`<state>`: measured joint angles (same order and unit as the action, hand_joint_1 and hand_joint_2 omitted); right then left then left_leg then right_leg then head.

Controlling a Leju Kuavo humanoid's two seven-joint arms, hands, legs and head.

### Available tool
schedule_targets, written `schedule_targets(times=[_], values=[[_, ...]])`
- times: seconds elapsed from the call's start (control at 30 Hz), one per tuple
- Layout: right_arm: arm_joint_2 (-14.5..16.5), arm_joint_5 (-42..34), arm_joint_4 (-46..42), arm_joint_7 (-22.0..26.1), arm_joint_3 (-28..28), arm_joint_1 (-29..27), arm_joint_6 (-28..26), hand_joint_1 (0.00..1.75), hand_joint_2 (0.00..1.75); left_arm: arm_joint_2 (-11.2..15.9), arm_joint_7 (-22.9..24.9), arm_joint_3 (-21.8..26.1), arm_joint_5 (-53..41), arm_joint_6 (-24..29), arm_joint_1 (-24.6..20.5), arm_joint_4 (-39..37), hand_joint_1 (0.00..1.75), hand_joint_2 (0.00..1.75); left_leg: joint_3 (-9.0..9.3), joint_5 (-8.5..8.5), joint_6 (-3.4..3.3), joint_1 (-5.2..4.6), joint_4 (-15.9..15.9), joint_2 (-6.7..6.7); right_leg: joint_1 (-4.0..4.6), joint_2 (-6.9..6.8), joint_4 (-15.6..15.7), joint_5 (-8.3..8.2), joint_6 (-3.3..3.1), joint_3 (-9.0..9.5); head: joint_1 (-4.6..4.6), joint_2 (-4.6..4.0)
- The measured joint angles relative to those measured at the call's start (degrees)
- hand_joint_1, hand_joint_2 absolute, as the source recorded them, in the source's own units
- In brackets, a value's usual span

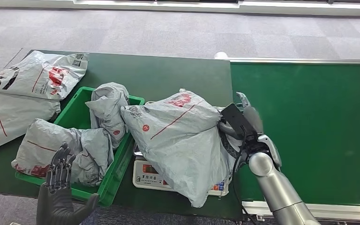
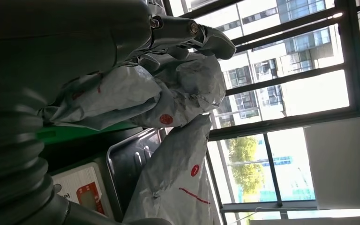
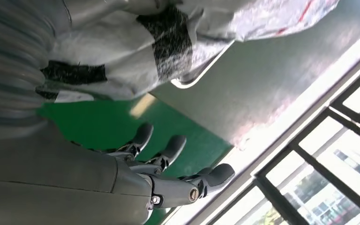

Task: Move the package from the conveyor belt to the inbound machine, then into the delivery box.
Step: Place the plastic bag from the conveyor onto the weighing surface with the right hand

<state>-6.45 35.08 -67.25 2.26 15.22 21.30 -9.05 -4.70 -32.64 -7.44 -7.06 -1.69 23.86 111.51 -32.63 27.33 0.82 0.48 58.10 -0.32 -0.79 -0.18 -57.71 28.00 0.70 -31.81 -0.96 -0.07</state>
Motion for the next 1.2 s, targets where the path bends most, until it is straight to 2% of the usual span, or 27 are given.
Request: schedule_targets(times=[0.1,0.33,0.43,0.53,0.67,0.77,0.83,0.9,0.97,1.1,1.2], values=[[0.85,-0.41,-0.32,1.82,-1.87,-0.83,-2.32,0.00,1.75,-0.04,0.54,-0.41,-4.72,1.45,-0.49,0.45,0.00,1.75,0.00,0.00,0.00,0.00,0.00,0.01,0.00,0.01,0.00,0.00,0.00,-0.01,0.00,0.00],[3.84,-2.73,-1.01,7.63,-4.49,-1.89,-7.73,0.00,1.75,0.18,3.71,-6.00,-24.60,12.58,-4.87,2.38,0.00,1.75,0.04,-0.02,0.00,0.00,0.03,0.01,0.00,0.02,0.00,-0.05,-0.04,-0.02,0.00,0.00],[4.88,-8.39,-2.38,14.00,-5.20,-2.81,-11.56,0.00,1.75,1.24,6.02,-9.66,-34.58,19.41,-9.33,1.80,0.00,1.75,0.01,-0.07,-0.02,0.00,0.06,-0.09,0.01,-0.14,0.00,-0.06,-0.04,-0.02,0.00,0.00],[5.61,-13.83,-5.43,18.50,-5.40,-4.49,-13.87,0.00,1.75,2.10,9.12,-14.08,-41.17,23.16,-14.74,-0.23,0.00,1.75,0.01,-0.08,-0.01,0.00,0.05,-0.09,0.00,-0.16,0.00,-0.07,-0.04,0.00,0.00,0.00],[6.18,-23.58,-9.67,20.75,-5.85,-7.31,-10.95,0.00,1.75,2.81,13.17,-18.75,-45.97,25.08,-21.58,-3.64,0.00,1.75,-0.01,-0.08,-0.02,-0.01,0.07,-0.09,-0.01,-0.12,0.01,-0.11,-0.04,-0.06,0.00,0.00],[7.02,-33.04,-14.46,22.62,-7.17,-10.47,-9.32,0.00,1.75,2.73,17.93,-21.99,-48.66,23.15,-27.62,-8.15,0.00,1.75,-0.03,-0.10,-0.02,-0.02,0.10,-0.21,-0.02,-0.26,0.01,-0.12,-0.03,-0.05,0.00,0.00],[7.77,-35.75,-18.89,23.63,-8.42,-13.22,-10.15,0.00,1.75,2.04,20.39,-24.01,-48.94,21.27,-31.48,-12.32,0.00,1.75,-0.08,-0.10,-0.02,-0.02,0.10,-0.22,-0.02,-0.25,0.01,-0.12,-0.03,-0.03,0.00,0.00],[8.43,-36.11,-22.90,24.91,-9.65,-15.70,-11.92,0.00,1.75,1.26,22.28,-25.78,-48.95,19.53,-34.58,-16.19,0.00,1.75,-0.09,-0.09,-0.02,-0.03,0.10,-0.10,-0.03,-0.13,0.01,-0.15,-0.02,-0.09,0.00,0.00],[9.22,-35.06,-26.49,27.92,-10.87,-17.99,-15.88,0.00,1.75,0.17,25.23,-27.35,-48.71,15.97,-37.33,-20.03,0.00,1.75,-0.10,-0.09,-0.02,-0.05,0.12,-0.04,-0.05,-0.06,0.01,-0.17,0.00,-0.15,0.00,0.00],[10.76,-31.77,-33.71,35.04,-12.12,-22.33,-25.93,0.00,1.75,-3.99,30.26,-29.77,-47.51,10.50,-43.11,-30.55,0.00,1.75,-0.17,-0.07,-0.04,-0.08,0.12,-0.03,-0.07,-0.06,0.01,-0.18,0.01,-0.19,0.01,0.00],[10.98,-29.73,-38.43,37.26,-12.16,-25.62,-29.75,0.00,1.75,-6.98,32.61,-30.93,-46.81,7.90,-46.94,-38.37,0.00,1.75,-0.15,-0.05,-0.07,-0.10,0.12,0.02,-0.09,0.01,0.02,-0.19,0.02,-0.22,0.00,0.00]])
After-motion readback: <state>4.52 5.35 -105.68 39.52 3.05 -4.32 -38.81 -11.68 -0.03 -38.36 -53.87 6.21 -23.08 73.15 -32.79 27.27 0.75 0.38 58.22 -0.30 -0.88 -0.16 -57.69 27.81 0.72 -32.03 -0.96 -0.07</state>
